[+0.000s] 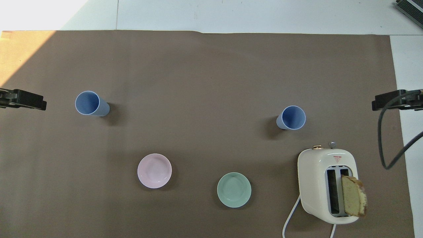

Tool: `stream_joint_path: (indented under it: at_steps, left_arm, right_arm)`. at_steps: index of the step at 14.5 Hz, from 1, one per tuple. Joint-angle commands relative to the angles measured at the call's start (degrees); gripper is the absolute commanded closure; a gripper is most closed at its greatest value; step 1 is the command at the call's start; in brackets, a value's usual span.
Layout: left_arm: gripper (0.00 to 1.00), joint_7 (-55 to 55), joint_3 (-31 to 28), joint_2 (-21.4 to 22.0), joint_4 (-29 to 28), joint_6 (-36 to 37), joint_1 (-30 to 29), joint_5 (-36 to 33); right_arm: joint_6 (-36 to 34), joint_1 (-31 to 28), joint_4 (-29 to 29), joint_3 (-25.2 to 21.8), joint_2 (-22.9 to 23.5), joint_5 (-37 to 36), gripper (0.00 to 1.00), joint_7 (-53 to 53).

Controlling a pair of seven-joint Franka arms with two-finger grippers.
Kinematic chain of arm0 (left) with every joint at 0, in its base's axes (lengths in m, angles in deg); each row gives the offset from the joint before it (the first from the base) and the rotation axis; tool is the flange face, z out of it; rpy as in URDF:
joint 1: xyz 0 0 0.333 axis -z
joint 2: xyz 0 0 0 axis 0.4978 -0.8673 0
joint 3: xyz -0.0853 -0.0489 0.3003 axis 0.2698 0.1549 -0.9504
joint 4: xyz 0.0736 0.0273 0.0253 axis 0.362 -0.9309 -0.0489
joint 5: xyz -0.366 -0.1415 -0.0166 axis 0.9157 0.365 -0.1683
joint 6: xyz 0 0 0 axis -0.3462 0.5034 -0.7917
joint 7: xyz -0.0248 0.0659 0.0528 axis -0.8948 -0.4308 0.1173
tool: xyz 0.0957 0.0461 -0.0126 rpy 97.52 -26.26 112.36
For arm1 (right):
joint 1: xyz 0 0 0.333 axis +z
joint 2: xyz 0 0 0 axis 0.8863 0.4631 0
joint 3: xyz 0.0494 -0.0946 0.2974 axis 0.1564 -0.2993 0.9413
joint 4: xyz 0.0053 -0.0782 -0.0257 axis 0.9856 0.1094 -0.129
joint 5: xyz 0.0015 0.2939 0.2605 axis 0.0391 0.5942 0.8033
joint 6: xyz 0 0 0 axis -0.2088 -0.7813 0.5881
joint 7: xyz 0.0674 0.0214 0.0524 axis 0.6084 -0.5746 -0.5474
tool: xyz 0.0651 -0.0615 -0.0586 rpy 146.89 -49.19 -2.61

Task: Stack blue cups with both arms

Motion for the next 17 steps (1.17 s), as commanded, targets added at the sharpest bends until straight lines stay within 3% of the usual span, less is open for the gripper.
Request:
stream_joint_path:
  at_steps: [1,14,17]
  left_arm:
    - [0.0,-0.03,-0.23,-0.04,-1.72,-3.35,0.21,0.32]
    - [0.0,-2.74,-0.23,-5.23,-12.61,-21.37,-2.42,0.4]
    - [0.03,-4.42,-0.23,-8.11,-12.8,-22.78,-4.0,1.19]
  right_arm:
    - [0.54,-0.6,1.72,0.22,-1.52,0.85,0.0,-1.24]
    - [0.54,-0.6,1.72,0.22,-1.52,0.85,0.0,-1.24]
    - [0.54,-0.6,1.72,0.22,-1.52,0.85,0.0,-1.24]
